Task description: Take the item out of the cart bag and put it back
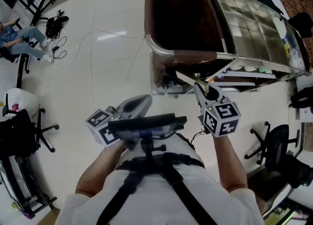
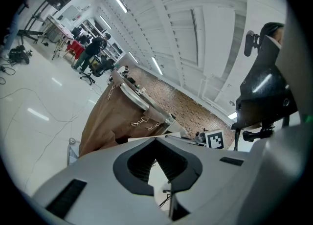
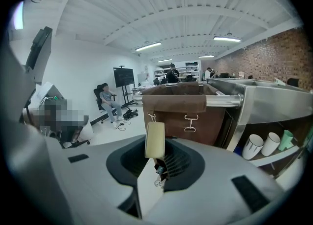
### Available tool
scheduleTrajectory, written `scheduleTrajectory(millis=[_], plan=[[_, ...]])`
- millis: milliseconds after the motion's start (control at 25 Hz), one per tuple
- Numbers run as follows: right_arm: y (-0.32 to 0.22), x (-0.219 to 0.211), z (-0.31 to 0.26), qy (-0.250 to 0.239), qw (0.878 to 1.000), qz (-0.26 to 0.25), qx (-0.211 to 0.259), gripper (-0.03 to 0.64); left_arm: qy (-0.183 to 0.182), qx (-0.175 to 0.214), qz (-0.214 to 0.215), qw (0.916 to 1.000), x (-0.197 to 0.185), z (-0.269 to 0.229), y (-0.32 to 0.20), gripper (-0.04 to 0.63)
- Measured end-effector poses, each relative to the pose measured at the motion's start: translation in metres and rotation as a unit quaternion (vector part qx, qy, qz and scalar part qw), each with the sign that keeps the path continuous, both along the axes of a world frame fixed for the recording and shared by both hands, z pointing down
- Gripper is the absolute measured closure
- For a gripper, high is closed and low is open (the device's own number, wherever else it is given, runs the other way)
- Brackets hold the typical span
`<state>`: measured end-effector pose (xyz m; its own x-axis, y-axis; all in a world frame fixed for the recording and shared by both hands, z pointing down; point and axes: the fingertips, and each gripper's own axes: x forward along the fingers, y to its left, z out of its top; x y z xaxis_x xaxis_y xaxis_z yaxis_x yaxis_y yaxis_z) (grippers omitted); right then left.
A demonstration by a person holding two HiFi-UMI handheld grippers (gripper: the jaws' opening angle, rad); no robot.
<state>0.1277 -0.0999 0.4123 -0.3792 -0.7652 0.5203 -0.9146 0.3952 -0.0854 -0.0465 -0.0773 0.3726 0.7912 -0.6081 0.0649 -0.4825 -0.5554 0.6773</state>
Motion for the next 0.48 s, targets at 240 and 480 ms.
scheduleTrajectory(millis=[240, 480], plan=[[-0.012, -0.004, 0.016, 0.006, 1.000, -0.004, -0.016, 0.541, 0.001, -0.002, -0.005, 1.0000, -0.002, 0.001, -0.003, 0.595], [-0.020, -0.007, 0.030, 0.011, 0.999, -0.008, -0.029, 0.541, 0.001, -0.003, -0.006, 1.0000, -0.003, 0.003, -0.003, 0.595]])
